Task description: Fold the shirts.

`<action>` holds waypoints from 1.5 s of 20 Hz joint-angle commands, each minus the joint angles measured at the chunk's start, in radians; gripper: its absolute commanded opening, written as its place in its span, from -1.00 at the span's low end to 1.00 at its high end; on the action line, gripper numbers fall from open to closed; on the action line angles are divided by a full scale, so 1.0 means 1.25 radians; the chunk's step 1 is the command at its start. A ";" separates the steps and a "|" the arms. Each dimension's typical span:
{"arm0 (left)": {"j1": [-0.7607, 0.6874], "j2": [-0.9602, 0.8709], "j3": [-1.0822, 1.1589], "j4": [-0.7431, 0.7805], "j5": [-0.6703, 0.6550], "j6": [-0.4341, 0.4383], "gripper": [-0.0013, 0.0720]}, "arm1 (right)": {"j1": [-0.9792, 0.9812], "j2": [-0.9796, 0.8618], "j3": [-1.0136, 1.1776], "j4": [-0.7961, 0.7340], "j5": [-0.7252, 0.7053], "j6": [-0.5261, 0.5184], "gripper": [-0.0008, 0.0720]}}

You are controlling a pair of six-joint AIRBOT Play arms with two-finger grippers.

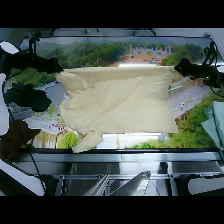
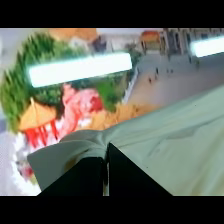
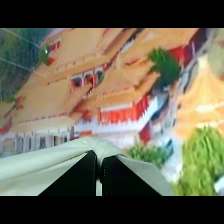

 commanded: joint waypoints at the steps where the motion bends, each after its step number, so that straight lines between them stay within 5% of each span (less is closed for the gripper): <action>1: -0.012 -0.031 0.066 0.018 0.016 0.006 -0.91 | -0.011 -0.037 0.034 -0.007 0.000 -0.042 -0.91; 7: -0.009 -0.031 -0.083 0.024 -0.102 0.007 -0.92 | -0.042 -0.048 0.002 -0.217 0.185 -0.021 -0.91; 16: -0.008 -0.031 -0.196 0.059 -0.148 -0.016 -0.93 | -0.048 -0.057 -0.069 -0.251 0.217 -0.037 -0.91; 17: -0.005 -0.031 -0.185 0.059 -0.184 -0.016 -0.85 | -0.051 -0.055 -0.068 -0.251 0.223 -0.036 -0.87; 18: 0.002 -0.031 -0.166 0.058 -0.233 -0.016 -0.39 | -0.057 -0.050 -0.062 -0.253 0.242 -0.037 -0.56; 19: 0.008 -0.031 -0.141 0.058 -0.285 -0.018 -0.31 | -0.067 -0.042 -0.051 -0.258 0.276 -0.036 -0.02; 20: 0.017 -0.030 -0.115 0.057 -0.335 -0.023 -0.31 | -0.084 -0.029 -0.038 -0.264 0.317 -0.036 0.17; 23: 0.068 0.035 -0.156 0.042 -0.346 -0.046 -0.31 | -0.154 0.026 -0.034 -0.278 0.411 -0.037 0.12; 30: 0.123 0.214 -0.580 -0.053 -0.181 0.019 -0.31 | -0.279 0.039 -0.151 -0.299 0.594 -0.058 0.02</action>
